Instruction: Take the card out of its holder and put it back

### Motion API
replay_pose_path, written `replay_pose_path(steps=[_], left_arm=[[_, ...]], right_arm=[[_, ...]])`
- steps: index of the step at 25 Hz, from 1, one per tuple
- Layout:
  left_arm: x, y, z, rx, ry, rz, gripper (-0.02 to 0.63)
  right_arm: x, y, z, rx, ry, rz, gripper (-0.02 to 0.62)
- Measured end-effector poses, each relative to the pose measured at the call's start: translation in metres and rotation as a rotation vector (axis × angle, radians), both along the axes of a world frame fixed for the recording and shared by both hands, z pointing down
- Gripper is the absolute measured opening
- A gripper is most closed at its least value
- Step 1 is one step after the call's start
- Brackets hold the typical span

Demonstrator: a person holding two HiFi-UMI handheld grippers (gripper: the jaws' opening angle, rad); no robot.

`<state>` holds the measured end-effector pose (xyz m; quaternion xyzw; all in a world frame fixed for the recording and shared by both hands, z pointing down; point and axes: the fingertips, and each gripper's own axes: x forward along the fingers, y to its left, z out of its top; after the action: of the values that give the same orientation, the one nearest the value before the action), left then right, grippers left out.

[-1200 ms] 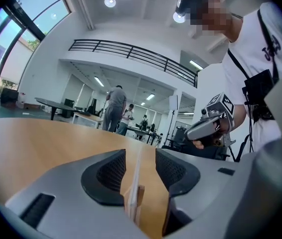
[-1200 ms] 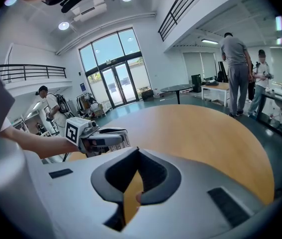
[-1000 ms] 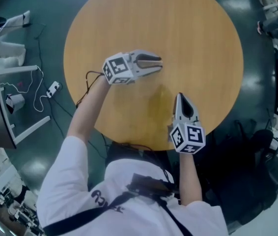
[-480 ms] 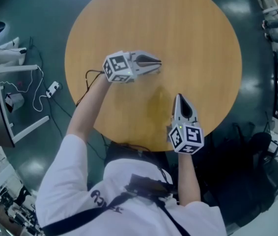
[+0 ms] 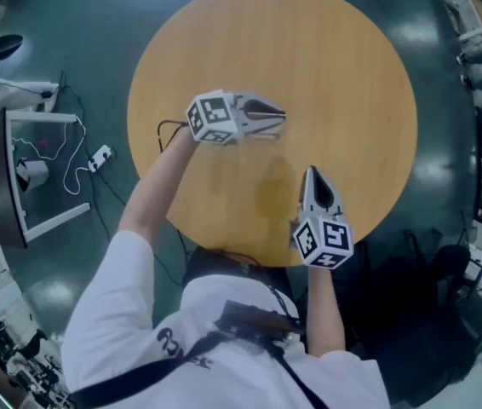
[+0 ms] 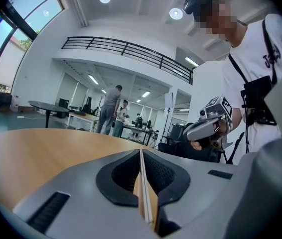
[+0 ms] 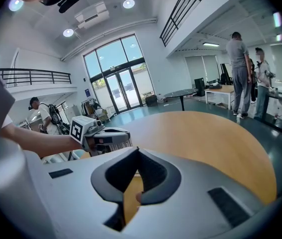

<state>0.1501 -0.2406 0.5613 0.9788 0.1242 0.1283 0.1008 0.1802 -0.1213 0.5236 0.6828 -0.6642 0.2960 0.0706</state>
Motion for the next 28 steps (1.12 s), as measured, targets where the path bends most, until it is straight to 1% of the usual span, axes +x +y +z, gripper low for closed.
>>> replay_pose_path(steps=[5,9,12,18,22,24,28], left_arm=[[-0.006,-0.005,-0.029,0.056,-0.004,-0.007,0.028],[-0.012,-0.001,-0.05,0.093,-0.015,-0.041,0.028],[-0.018,-0.002,-0.066,0.138,-0.029,-0.106,0.028],[-0.034,0.017,-0.117,0.182,0.046,-0.226,0.028],[-0.051,0.028,-0.141,0.199,0.061,-0.305,0.028],[-0.059,0.033,-0.15,0.204,0.056,-0.355,0.028],[-0.076,0.043,-0.16,0.219,0.008,-0.466,0.028]], right_arm=[[-0.001,0.0,-0.013,0.046,-0.016,0.011,0.017],[-0.002,0.005,-0.023,0.087,-0.039,0.013,0.017],[-0.004,0.004,-0.03,0.124,-0.053,0.007,0.017],[-0.008,-0.006,-0.057,0.22,-0.056,-0.024,0.017],[-0.015,-0.012,-0.079,0.289,-0.057,-0.047,0.017],[-0.017,-0.01,-0.088,0.314,-0.054,-0.063,0.017],[-0.022,-0.004,-0.102,0.356,-0.044,-0.096,0.017]])
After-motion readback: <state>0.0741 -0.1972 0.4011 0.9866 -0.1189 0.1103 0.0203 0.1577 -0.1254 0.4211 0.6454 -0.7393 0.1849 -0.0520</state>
